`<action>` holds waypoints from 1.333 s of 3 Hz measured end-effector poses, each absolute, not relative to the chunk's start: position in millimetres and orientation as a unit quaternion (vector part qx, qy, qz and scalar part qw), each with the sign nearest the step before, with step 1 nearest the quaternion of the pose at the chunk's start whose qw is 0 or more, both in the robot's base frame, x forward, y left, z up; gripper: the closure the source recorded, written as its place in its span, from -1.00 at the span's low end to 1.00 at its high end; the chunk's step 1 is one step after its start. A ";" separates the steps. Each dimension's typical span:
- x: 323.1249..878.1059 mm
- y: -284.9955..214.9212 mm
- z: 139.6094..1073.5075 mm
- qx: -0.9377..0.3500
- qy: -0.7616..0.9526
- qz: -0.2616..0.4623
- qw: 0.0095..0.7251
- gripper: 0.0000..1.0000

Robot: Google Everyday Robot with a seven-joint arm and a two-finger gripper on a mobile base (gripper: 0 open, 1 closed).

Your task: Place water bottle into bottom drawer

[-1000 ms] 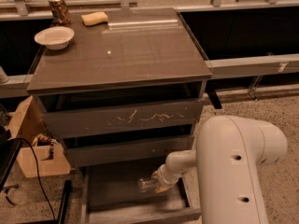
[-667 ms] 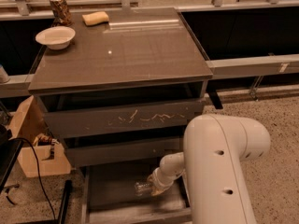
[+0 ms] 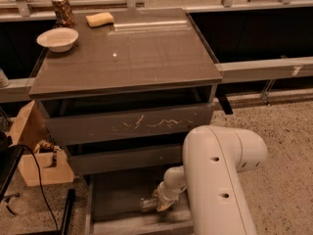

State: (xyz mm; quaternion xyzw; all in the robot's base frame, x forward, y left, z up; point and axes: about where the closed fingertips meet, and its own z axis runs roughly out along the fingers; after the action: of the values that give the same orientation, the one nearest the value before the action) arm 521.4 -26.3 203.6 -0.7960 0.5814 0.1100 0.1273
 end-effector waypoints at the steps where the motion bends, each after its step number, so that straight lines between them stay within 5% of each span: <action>1: 519.8 -30.9 187.4 -0.791 0.588 0.116 0.126 1.00; 4: 518.3 -46.9 165.4 -0.766 0.599 0.157 0.173 1.00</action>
Offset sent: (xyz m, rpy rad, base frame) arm 0.0009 -0.0223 -0.0399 0.0786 0.0267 -0.0638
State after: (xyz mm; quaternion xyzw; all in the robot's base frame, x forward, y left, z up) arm 518.3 -46.9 165.4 -0.7659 0.5991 0.1566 0.1732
